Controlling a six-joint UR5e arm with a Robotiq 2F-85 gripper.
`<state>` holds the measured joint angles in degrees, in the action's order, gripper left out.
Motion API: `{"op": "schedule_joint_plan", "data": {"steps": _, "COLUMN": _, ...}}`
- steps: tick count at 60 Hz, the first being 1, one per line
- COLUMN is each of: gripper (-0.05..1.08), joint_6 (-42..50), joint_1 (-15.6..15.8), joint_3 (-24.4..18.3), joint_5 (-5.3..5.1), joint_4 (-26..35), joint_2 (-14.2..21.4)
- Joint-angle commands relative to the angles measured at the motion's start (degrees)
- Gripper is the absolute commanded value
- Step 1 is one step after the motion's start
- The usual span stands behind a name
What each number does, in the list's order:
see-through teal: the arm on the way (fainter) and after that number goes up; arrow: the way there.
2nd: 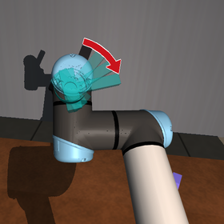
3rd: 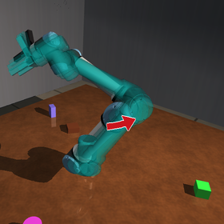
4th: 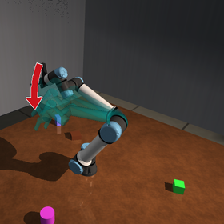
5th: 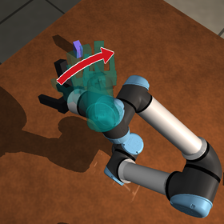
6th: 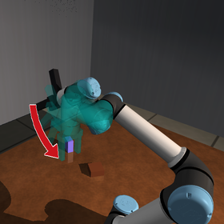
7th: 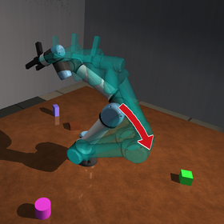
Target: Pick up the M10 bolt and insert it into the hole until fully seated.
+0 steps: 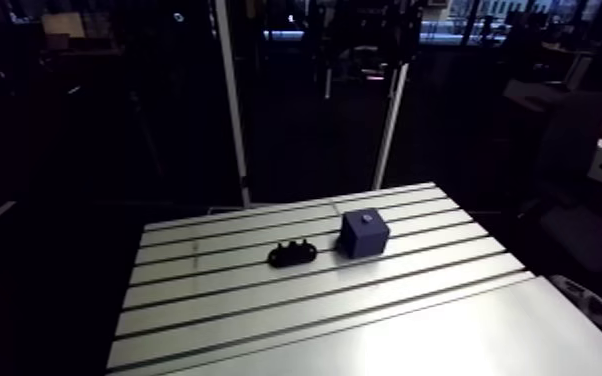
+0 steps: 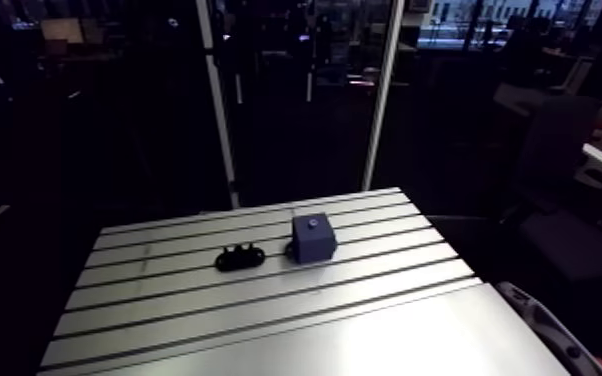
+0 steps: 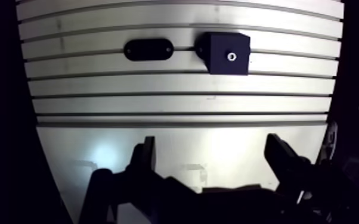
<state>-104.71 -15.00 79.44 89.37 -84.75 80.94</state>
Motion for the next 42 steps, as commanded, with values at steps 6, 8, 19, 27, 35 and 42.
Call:
{"op": "schedule_joint_plan", "data": {"steps": 6, "gripper": 0.0, "joint_6": 0.68, "joint_1": 1.72, "joint_3": -3.21, "joint_5": -0.82, "joint_4": -0.83, "joint_2": 1.73}}
{"op": "schedule_joint_plan", "data": {"steps": 8, "gripper": 0.0, "joint_6": 0.69, "joint_1": 1.72, "joint_3": -3.58, "joint_5": -0.74, "joint_4": -0.74, "joint_2": 1.64}}
{"op": "schedule_joint_plan", "data": {"steps": 19, "gripper": 0.0, "joint_6": 0.6, "joint_1": 1.81, "joint_3": -4.01, "joint_5": -0.55, "joint_4": -0.38, "joint_2": 1.54}}
{"op": "schedule_joint_plan", "data": {"steps": 27, "gripper": 0.0, "joint_6": 0.6, "joint_1": 2.13, "joint_3": -3.74, "joint_5": -0.47, "joint_4": 0.04, "joint_2": 1.61}}
{"op": "schedule_joint_plan", "data": {"steps": 35, "gripper": 0.0, "joint_6": 0.6, "joint_1": 2.25, "joint_3": -3.47, "joint_5": -0.38, "joint_4": 0.07, "joint_2": 1.54}}
{"op": "schedule_joint_plan", "data": {"steps": 42, "gripper": 0.0, "joint_6": 0.6, "joint_1": 2.25, "joint_3": -3.46, "joint_5": -0.29, "joint_4": 0.14, "joint_2": 1.46}}
